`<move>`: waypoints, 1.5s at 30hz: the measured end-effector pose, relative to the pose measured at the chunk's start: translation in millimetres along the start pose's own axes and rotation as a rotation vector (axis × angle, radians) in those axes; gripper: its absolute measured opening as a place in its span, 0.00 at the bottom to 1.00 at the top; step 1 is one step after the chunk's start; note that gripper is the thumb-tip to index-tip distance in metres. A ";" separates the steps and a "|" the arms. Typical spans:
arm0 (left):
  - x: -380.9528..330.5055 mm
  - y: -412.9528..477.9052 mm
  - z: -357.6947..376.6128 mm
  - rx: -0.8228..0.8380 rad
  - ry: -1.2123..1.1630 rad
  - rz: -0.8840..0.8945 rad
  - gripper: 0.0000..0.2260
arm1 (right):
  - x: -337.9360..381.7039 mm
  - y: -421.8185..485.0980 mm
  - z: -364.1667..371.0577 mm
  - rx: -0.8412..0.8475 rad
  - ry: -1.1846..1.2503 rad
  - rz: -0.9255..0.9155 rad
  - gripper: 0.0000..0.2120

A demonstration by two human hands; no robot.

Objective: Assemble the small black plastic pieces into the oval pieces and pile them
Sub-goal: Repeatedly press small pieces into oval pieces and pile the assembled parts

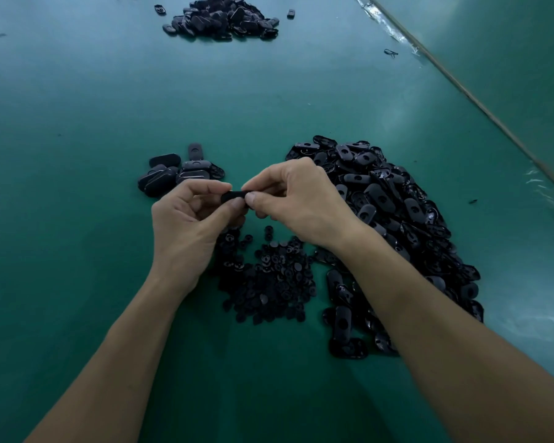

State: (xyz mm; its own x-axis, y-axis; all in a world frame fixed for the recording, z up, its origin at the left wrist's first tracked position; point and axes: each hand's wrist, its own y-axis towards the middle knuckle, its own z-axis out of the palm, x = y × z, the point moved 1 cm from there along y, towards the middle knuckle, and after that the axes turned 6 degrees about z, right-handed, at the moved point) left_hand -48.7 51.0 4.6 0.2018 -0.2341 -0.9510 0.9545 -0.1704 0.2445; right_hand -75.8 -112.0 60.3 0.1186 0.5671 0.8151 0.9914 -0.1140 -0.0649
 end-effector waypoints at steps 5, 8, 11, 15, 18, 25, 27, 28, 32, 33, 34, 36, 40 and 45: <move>-1.1 -0.4 0.2 0.010 -0.046 -0.032 0.09 | -1.6 1.8 -4.0 0.053 -0.015 -0.013 0.05; -0.8 -0.1 0.8 0.014 -0.058 -0.059 0.09 | -1.6 1.0 -4.9 0.047 -0.046 -0.027 0.04; -1.6 0.5 0.4 -0.007 -0.068 -0.074 0.09 | 1.3 -1.4 -2.6 -0.012 -0.088 -0.052 0.04; -2.8 0.7 0.1 -0.004 -0.045 -0.062 0.10 | 4.4 -5.4 2.4 -0.093 -0.072 -0.052 0.04; -3.8 0.0 0.9 -0.010 -0.037 -0.065 0.10 | 5.2 -7.0 5.1 -0.118 -0.056 -0.033 0.04; -4.2 1.0 0.1 -0.044 0.033 0.007 0.09 | 6.8 -6.1 -1.3 -0.042 -0.092 -0.033 0.05; -3.3 1.5 -0.4 -0.047 0.079 0.032 0.10 | 6.9 -6.7 -1.7 -0.031 -0.107 -0.038 0.06; -3.0 1.9 -1.2 -0.044 0.095 0.041 0.10 | 7.0 -7.1 -1.5 -0.028 -0.116 -0.036 0.06; -0.5 2.9 -5.1 -0.038 0.209 0.080 0.10 | 7.9 -6.7 -0.8 -0.009 -0.145 0.004 0.10; 0.2 3.0 -6.2 -0.061 0.255 0.095 0.10 | 7.6 -6.2 -1.1 -0.011 -0.171 0.020 0.11; 0.6 4.0 -7.9 -0.099 0.290 0.109 0.10 | 6.3 -5.1 -2.3 -0.025 -0.227 0.038 0.13; 0.9 7.2 -13.2 -0.199 0.320 0.125 0.09 | 0.7 -2.4 -6.9 -0.083 -0.432 0.089 0.18; 2.9 14.4 -25.8 -0.374 0.258 0.084 0.08 | -13.5 -0.8 -14.5 -0.145 -0.761 0.241 0.21; 6.1 19.1 -29.2 -0.477 0.092 -0.028 0.06 | -25.4 0.1 -13.5 -0.089 -0.794 0.304 0.19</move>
State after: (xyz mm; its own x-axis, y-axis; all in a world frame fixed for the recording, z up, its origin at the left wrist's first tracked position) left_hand -22.8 74.3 -2.1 0.1727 -0.1464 -0.9740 0.9495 0.2877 0.1251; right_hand -79.5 -137.4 47.4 0.4156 0.9012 0.1229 0.9061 -0.3983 -0.1428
